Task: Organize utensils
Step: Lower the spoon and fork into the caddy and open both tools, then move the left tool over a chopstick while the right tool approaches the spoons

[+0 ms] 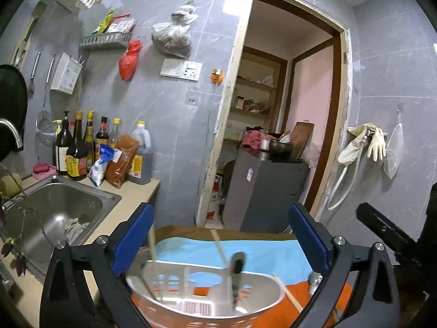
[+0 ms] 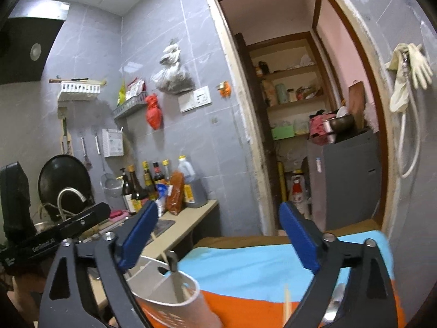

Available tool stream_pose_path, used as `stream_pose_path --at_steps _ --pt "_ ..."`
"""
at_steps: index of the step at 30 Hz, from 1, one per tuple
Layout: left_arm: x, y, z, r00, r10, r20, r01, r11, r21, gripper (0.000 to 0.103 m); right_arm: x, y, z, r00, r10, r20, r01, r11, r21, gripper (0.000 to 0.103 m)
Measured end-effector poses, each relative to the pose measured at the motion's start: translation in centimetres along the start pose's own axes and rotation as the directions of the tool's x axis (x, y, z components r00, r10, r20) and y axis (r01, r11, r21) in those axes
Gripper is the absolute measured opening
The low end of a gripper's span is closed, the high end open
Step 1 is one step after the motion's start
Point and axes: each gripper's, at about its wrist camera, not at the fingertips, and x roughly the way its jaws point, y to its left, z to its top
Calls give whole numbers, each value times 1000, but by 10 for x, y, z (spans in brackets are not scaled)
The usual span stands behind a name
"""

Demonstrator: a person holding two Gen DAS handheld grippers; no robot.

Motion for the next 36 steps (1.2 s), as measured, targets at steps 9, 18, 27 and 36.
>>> stream_pose_path --at_steps 9,18,27,36 --pt "8 -67 -10 999 -51 -1 51 996 67 98 -49 -48 12 995 -100 19 101 995 -23 103" --pt "31 -125 -42 991 -108 -81 116 988 106 98 -81 -107 1 978 -205 -22 205 978 -27 103" --pt "65 -160 -81 980 -77 -185 101 987 123 98 -88 -158 -26 958 -268 -102 269 963 -7 103" --pt "104 -175 -123 952 8 -305 51 982 182 98 -74 -196 -56 945 -264 -194 275 961 35 103"
